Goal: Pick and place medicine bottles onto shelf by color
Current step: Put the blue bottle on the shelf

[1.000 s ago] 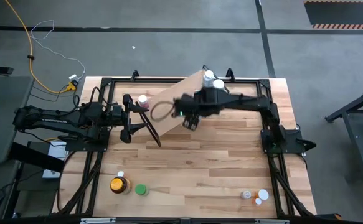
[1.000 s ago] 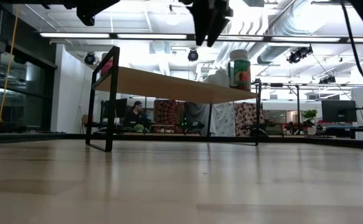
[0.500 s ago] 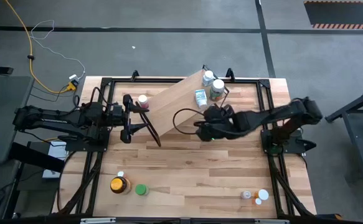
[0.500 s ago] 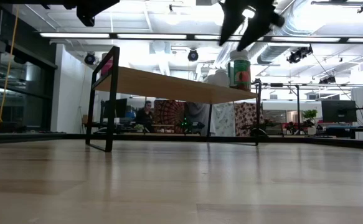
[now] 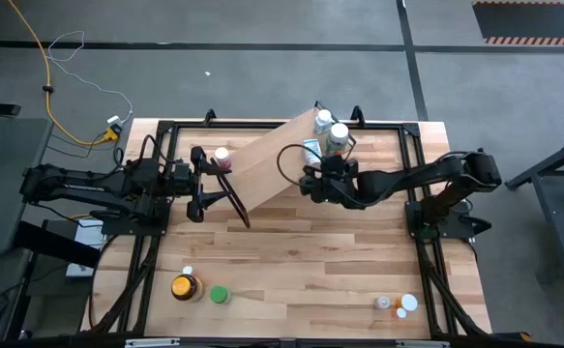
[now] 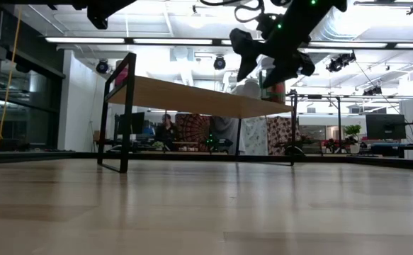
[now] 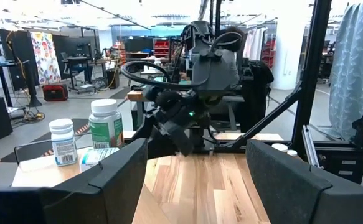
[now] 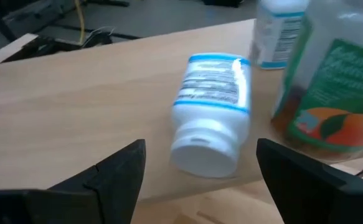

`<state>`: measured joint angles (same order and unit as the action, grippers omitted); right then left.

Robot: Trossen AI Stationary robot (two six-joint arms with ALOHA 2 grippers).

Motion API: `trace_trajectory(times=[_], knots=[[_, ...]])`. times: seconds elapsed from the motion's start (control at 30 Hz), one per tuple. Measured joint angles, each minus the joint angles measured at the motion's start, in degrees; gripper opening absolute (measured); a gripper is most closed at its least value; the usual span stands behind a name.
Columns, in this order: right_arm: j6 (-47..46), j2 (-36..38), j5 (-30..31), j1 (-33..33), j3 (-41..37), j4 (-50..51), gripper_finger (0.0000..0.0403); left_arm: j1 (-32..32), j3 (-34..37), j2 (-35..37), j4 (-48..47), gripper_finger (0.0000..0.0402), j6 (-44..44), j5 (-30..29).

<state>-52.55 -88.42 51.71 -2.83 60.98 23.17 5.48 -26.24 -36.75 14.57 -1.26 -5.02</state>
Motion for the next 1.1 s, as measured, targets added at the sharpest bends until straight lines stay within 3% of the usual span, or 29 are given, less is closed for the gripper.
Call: trace_trajectory(times=[0.7, 1.1], knots=[[-0.1, 0.0, -2.48, 0.94, 0.01, -0.06, 0.0294, 0.0, 0.0, 0.0, 0.1, 0.0261, 0.17, -0.13], [-0.4, -1.64, -5.43, 3.06, 0.01, -0.57, 0.0223, 0.0, 0.0, 0.0, 0.08, 0.0261, 0.15, -0.11]])
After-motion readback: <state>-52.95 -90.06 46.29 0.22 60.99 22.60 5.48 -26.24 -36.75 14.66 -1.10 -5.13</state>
